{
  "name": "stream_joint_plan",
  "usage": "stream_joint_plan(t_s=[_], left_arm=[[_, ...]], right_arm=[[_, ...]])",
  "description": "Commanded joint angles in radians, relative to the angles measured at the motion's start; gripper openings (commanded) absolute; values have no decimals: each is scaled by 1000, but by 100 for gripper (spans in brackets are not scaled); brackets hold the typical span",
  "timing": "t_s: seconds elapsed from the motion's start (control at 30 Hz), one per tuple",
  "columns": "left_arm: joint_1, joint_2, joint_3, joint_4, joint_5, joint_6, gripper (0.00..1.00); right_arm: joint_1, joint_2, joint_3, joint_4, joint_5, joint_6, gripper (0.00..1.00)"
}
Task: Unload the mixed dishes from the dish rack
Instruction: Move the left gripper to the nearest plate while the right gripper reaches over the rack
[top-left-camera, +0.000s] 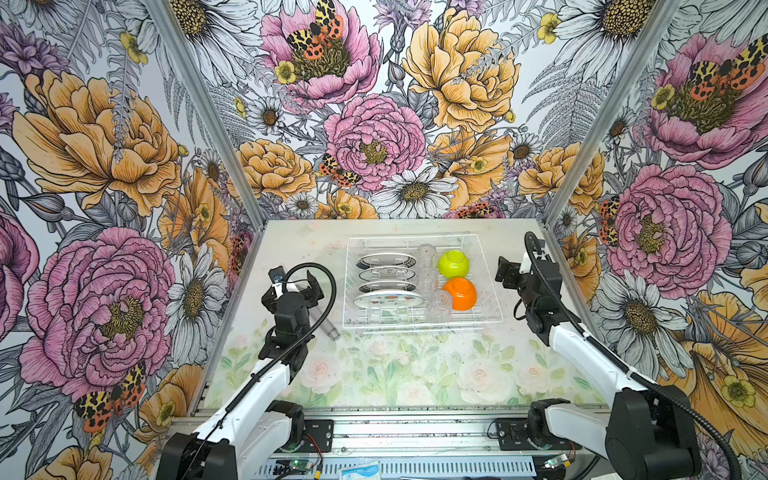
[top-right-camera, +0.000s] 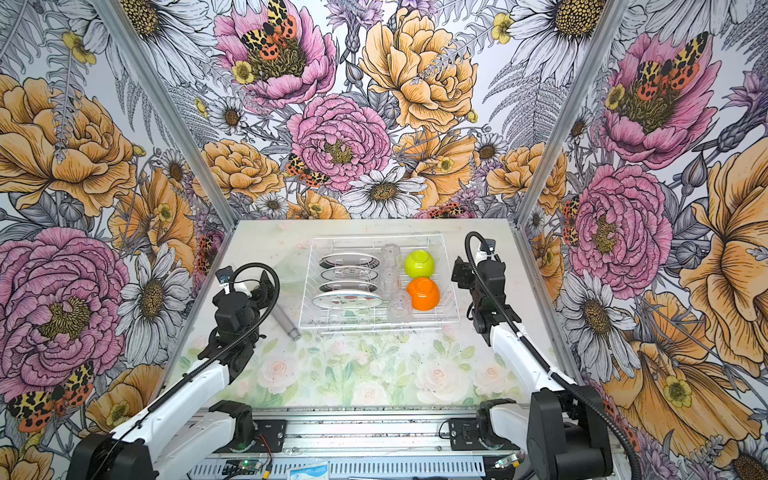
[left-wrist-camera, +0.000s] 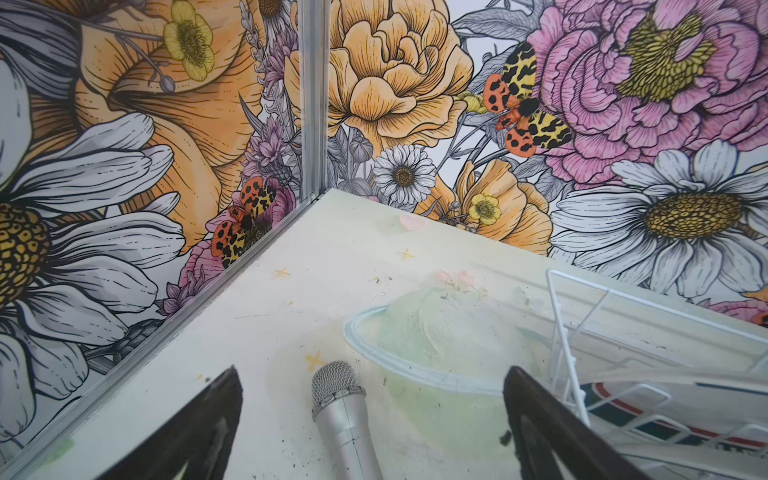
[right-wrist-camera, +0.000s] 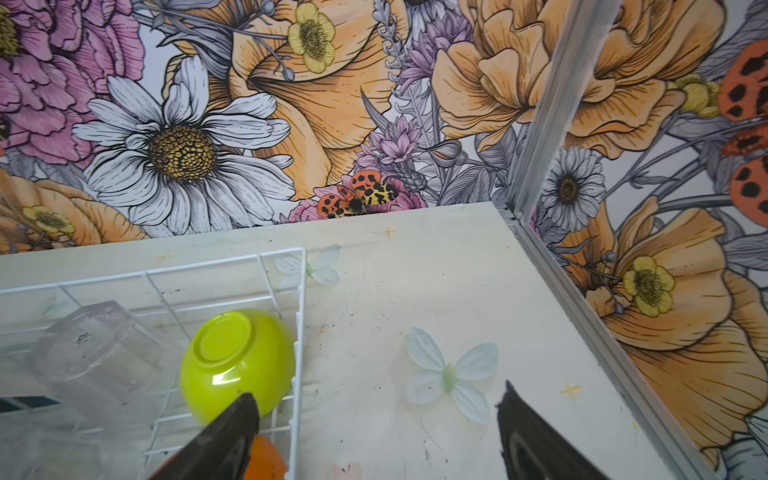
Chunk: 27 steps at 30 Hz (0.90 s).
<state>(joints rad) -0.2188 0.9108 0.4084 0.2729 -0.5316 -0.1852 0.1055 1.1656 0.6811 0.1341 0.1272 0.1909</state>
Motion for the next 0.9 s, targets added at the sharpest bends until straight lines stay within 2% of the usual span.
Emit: stream_joint_plan(t_s=[0.0, 0.1, 0.2, 0.27, 0.53, 0.7, 0.87], left_arm=[[-43, -21, 60, -127, 19, -22, 96], [-105, -20, 78, -180, 17, -31, 98], [-138, -9, 98, -230, 62, -75, 99], [-139, 12, 117, -260, 96, -101, 99], [-110, 167, 199, -327, 98, -184, 99], [-93, 218, 237, -337, 135, -201, 99], [-94, 183, 238, -336, 210, -186, 99]], right_arm=[[35, -33, 81, -220, -138, 24, 90], [81, -38, 117, -271, -208, 46, 89], [151, -18, 146, -292, -256, 59, 89], [206, 5, 159, -294, -267, 62, 89], [362, 104, 220, -294, -284, 3, 88], [403, 146, 236, -298, -321, -60, 89], [408, 154, 230, -296, -345, -63, 89]])
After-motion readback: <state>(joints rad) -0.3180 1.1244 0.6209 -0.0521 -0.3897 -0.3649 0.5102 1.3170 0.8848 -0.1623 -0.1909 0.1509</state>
